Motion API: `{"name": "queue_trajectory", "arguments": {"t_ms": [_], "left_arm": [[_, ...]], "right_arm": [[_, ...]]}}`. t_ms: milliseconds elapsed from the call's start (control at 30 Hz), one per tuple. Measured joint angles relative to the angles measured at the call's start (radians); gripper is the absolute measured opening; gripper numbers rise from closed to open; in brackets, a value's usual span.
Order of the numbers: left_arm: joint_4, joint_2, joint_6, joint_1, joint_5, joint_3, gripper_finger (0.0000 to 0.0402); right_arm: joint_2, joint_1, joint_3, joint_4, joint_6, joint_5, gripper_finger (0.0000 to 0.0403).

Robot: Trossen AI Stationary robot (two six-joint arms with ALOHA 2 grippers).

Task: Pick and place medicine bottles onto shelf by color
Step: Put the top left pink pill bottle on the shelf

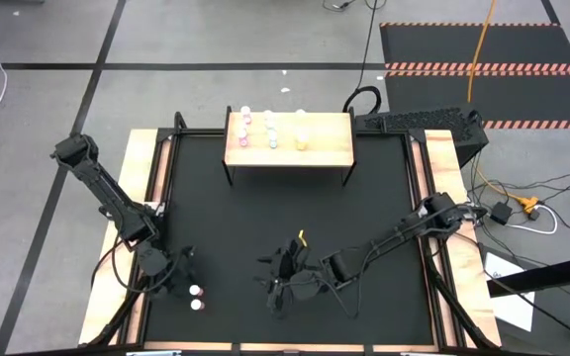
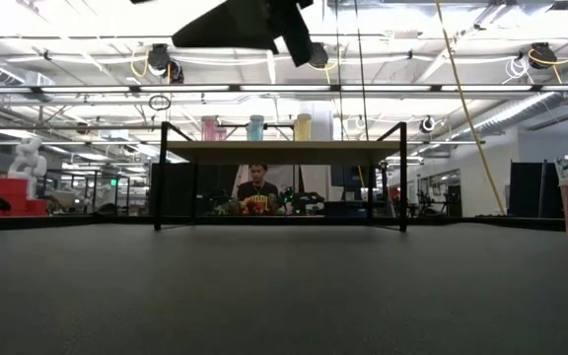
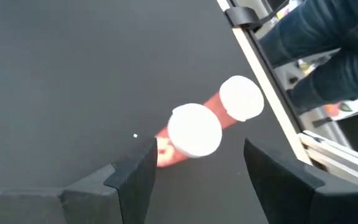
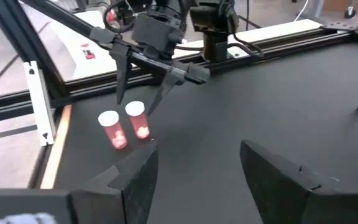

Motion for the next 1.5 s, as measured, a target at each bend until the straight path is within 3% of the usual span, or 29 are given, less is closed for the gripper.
{"name": "queue_trajectory", "arguments": {"t_ms": [300,767,1067,1200,1333,1500], "left_arm": [[0.027,0.0,0.013,0.0,-0.105,0.0,0.0241],[0.01,0.0,0.128,-0.01,-0.085,0.0,0.0238],[0.01,0.0,0.159,-0.019,-0.084,0.0,0.0164],[0.011,0.0,0.137,-0.019,-0.084,0.0,0.0149],[0.011,0.0,0.103,-0.019,-0.111,0.0,0.0162],[0.023,0.0,0.088,-0.019,-0.12,0.0,0.0214]], "right_arm": [[0.0,-0.056,0.0,-0.001,-0.006,-0.159,0.0224],[0.0,-0.081,0.0,-0.001,-0.042,-0.162,0.0224],[0.0,-0.081,0.0,-0.001,-0.052,-0.161,0.0224],[0.0,-0.081,0.0,-0.001,-0.052,-0.161,0.0224],[0.0,-0.081,0.0,-0.001,-0.02,-0.16,0.0224],[0.0,-0.088,0.0,-0.001,0.027,-0.158,0.0224]]}}
